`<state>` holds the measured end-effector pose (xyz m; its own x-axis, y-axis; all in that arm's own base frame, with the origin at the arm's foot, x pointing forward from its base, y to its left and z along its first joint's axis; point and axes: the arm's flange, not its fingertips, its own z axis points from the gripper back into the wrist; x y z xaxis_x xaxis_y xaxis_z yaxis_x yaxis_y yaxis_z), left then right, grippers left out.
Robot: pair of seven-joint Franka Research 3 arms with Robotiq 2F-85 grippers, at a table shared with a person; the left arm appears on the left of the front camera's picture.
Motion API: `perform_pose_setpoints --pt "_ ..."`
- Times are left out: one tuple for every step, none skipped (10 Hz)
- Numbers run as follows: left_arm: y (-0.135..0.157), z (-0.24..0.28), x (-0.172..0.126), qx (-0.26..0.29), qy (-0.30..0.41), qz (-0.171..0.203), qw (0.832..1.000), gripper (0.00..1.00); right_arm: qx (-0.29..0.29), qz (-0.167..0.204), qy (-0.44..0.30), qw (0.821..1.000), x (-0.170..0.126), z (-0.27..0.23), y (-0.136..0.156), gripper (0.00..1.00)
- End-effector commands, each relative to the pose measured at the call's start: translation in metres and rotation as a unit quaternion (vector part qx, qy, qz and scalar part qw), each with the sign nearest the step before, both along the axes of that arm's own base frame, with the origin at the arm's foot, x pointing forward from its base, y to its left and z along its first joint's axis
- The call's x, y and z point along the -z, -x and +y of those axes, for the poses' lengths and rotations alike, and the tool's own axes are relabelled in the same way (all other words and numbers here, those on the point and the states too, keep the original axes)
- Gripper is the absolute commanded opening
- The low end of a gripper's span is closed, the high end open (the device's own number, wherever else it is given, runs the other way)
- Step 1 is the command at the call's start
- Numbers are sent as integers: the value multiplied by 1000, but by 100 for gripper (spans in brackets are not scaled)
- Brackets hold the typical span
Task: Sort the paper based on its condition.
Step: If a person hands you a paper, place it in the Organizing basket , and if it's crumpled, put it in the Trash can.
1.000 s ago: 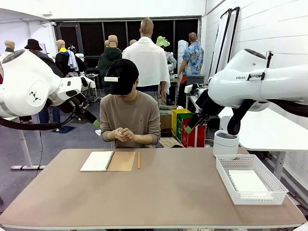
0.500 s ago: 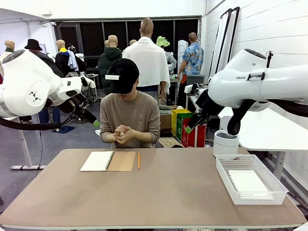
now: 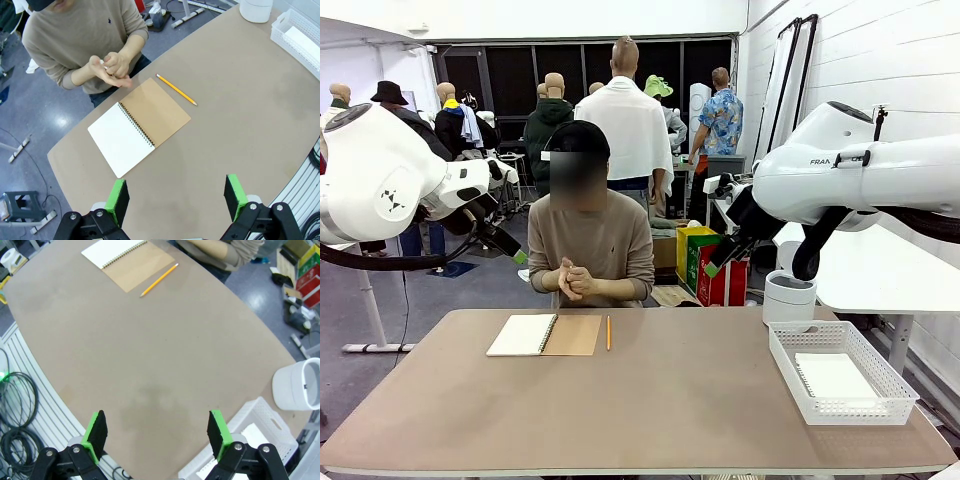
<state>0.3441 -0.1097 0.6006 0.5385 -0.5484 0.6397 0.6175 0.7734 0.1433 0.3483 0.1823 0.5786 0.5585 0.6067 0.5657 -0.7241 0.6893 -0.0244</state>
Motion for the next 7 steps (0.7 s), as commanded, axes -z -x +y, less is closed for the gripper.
perform_pose_setpoints --pt "-1 1 -1 3 5 -3 1000 100 1 4 4 1000 1 1 1 100" --pt "-1 1 -1 3 5 -3 1000 100 1 4 4 1000 1 1 1 100" --pt "-1 1 -1 3 5 -3 1000 100 1 4 4 1000 1 1 1 100" --pt "-1 1 -1 3 5 -3 1000 100 1 4 4 1000 1 1 1 100" --pt "-1 1 -1 3 5 -3 1000 100 1 4 4 1000 1 1 1 100" --pt "-1 1 -1 3 5 -3 1000 100 1 4 4 1000 1 1 1 100" --pt "-1 1 -1 3 5 -3 1000 100 1 4 4 1000 1 1 1 100"
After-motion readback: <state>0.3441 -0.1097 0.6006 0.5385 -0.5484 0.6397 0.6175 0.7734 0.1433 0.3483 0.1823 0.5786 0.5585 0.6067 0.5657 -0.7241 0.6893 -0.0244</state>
